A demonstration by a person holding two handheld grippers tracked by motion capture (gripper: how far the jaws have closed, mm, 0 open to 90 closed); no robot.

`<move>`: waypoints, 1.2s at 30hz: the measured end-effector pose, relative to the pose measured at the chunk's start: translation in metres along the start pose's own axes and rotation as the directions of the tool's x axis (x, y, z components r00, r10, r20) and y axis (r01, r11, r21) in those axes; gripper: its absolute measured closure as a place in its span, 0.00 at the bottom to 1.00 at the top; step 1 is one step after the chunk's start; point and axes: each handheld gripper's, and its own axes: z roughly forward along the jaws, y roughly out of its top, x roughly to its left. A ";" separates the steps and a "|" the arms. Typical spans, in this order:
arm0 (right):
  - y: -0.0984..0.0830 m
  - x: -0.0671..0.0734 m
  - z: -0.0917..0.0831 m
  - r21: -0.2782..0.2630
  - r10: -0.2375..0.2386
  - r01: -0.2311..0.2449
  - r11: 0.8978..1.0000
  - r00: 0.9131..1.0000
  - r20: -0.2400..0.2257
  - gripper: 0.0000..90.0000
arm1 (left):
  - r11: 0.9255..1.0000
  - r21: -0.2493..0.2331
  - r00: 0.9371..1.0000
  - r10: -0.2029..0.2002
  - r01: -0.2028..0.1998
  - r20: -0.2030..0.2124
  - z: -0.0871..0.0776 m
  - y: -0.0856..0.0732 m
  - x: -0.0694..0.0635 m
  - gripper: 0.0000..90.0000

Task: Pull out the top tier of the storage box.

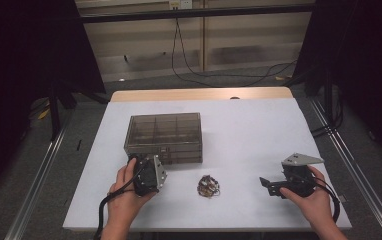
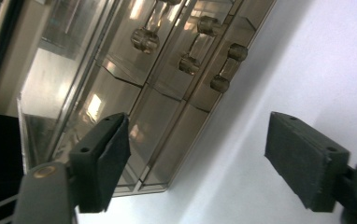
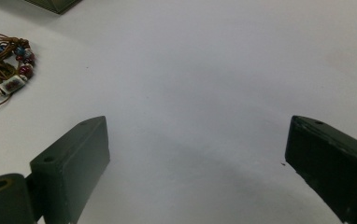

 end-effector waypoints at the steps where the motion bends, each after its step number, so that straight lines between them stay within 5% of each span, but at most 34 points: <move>1: 0.000 0.000 0.000 -0.003 -0.001 0.001 1.000 1.000 -0.001 0.07 | 1.000 -0.009 1.000 -0.005 0.005 -0.007 0.000 0.001 0.000 0.27; 15: 0.000 0.001 0.000 -0.011 -0.014 0.014 1.000 1.000 -0.006 0.07 | 0.995 -0.062 0.993 0.070 -0.077 -0.097 -0.007 0.014 -0.004 0.41; 22: 0.001 0.001 0.000 -0.013 -0.010 0.010 1.000 1.000 -0.003 0.08 | 0.996 -0.057 0.991 0.068 -0.075 -0.118 -0.005 0.015 -0.005 0.48; 30: 0.001 0.002 0.000 -0.010 -0.011 0.011 1.000 1.000 -0.003 0.08 | 0.992 -0.077 0.982 0.086 -0.100 -0.168 -0.004 0.018 -0.008 0.57; 31: 0.001 0.002 0.000 -0.010 -0.012 0.012 1.000 1.000 -0.002 0.08 | 0.989 -0.065 0.975 0.122 -0.136 -0.186 -0.004 0.019 -0.008 0.58; 36: 0.001 0.002 0.000 -0.013 -0.010 0.010 1.000 1.000 -0.002 0.08 | 0.988 -0.066 0.968 0.126 -0.143 -0.219 -0.002 0.020 -0.010 0.61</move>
